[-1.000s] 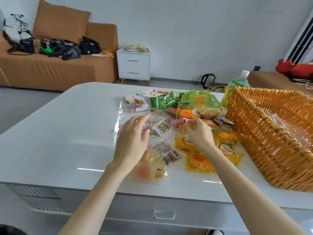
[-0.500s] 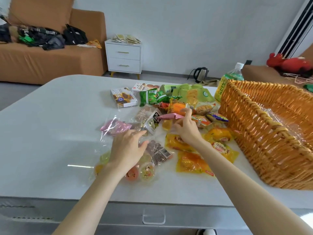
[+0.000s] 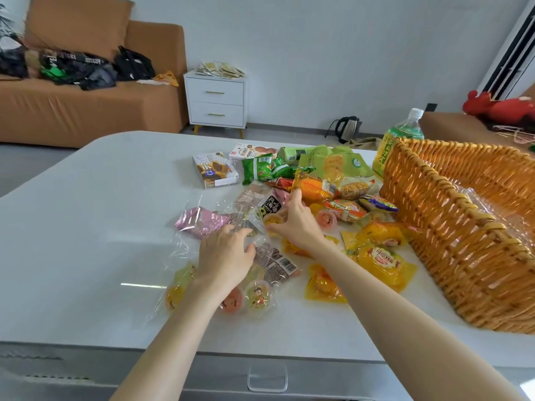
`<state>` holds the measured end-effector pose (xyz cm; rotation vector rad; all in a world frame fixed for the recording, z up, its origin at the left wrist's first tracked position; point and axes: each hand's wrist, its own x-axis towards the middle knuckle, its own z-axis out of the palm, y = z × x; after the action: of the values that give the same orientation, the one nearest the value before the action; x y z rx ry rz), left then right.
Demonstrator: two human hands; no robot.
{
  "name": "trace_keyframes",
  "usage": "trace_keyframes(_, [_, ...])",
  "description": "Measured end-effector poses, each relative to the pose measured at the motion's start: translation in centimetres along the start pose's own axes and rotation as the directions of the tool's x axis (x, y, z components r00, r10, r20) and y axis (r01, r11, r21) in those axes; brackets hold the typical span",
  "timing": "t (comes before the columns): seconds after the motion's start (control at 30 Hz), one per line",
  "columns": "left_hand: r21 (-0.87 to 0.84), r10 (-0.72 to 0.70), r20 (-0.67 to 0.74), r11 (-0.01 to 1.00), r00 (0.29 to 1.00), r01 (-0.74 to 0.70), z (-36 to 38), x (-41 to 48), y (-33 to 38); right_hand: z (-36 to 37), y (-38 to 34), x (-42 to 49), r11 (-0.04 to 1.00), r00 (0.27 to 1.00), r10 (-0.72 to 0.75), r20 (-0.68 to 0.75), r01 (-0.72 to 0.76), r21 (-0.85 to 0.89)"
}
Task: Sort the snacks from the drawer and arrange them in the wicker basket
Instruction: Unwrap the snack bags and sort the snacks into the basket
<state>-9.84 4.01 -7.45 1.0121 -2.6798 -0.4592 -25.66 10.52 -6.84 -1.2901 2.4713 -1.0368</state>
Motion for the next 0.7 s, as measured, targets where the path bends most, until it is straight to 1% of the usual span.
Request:
trace_keyframes(0.13, [0.008, 0.003, -0.009, 1.000, 1.000, -0.003, -0.3, -0.2, 0.3, -1.5, 0.4, -0.8, 0.992, 1.000, -0.016, -0.010, 0.017, 0.126])
trace_keyframes(0.23, [-0.006, 0.021, -0.079, 1.000, 0.997, -0.022, -0.6, -0.4, 1.0, -3.9, 1.1, -2.0, 0.979, 0.999, 0.020, -0.027, -0.014, 0.204])
trace_keyframes(0.3, [-0.032, 0.051, -0.147, 0.998, 0.988, -0.056, -0.9, -0.6, 1.9, -5.5, 2.1, -2.6, 0.980, 0.995, 0.086, -0.048, -0.075, 0.183])
trace_keyframes(0.37, [-0.061, 0.099, -0.210, 0.992, 0.973, -0.114, -1.0, -0.4, 3.1, -6.3, 3.4, -2.9, 0.981, 0.981, 0.165, -0.100, -0.153, 0.117])
trace_keyframes(0.43, [-0.071, 0.172, -0.228, 0.979, 0.958, -0.192, -1.1, 0.3, 4.5, -6.4, 4.7, -2.7, 0.981, 0.969, 0.195, -0.151, -0.189, 0.054])
trace_keyframes(0.5, [-0.078, 0.237, -0.182, 0.964, 0.954, -0.254, -0.8, 1.7, 6.1, -6.2, 5.5, -2.4, 0.987, 0.974, 0.157, -0.166, -0.162, -0.015])
trace_keyframes(0.57, [-0.081, 0.284, -0.110, 0.952, 0.952, -0.294, -0.1, 3.5, 7.4, -6.2, 6.1, -2.1, 0.989, 0.989, 0.097, -0.110, -0.108, -0.103])
trace_keyframes(0.63, [-0.048, 0.322, -0.028, 0.945, 0.946, -0.323, 1.0, 5.3, 8.4, -6.0, 6.6, -1.7, 0.972, 0.996, 0.076, -0.054, -0.086, -0.220])
trace_keyframes(0.7, [0.008, 0.341, 0.048, 0.940, 0.939, -0.341, 2.1, 6.8, 9.1, -5.7, 7.1, -1.4, 0.950, 0.993, 0.068, -0.097, -0.094, -0.299])
